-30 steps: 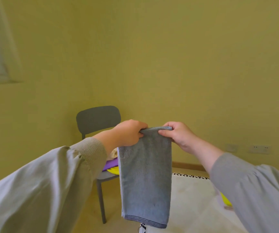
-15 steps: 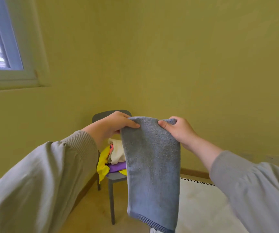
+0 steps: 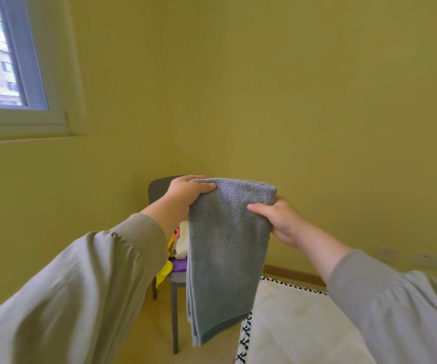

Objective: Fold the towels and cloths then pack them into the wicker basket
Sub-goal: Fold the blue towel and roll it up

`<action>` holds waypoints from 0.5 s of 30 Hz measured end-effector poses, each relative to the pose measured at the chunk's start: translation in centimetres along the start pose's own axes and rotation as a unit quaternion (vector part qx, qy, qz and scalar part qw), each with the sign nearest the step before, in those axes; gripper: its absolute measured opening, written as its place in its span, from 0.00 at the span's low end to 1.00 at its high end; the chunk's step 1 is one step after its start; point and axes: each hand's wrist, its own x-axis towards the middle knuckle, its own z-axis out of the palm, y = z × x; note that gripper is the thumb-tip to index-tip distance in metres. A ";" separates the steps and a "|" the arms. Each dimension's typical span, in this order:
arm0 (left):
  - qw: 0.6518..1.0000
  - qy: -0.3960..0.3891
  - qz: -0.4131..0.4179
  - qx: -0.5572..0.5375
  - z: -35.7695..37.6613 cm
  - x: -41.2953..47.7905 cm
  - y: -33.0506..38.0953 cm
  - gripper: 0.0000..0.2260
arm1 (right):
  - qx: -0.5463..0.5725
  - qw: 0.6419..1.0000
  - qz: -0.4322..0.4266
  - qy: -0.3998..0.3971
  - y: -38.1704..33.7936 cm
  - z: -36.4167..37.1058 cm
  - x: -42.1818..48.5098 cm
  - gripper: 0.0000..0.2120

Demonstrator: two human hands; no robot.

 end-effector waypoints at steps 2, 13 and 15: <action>1.000 0.006 0.007 -0.025 0.2 -0.2 -0.2 0.20 | 0.014 1.000 -0.007 0.014 -0.4 0.2 -0.1 0.05; 0.977 -0.121 -0.080 -0.155 -0.3 -0.9 -1.6 0.07 | 0.076 0.996 0.001 0.036 -1.6 -0.2 0.0 0.03; 0.974 -0.161 -0.081 -0.140 -0.6 -1.0 -2.4 0.08 | 0.074 0.997 0.007 0.025 -1.8 -0.4 0.0 0.04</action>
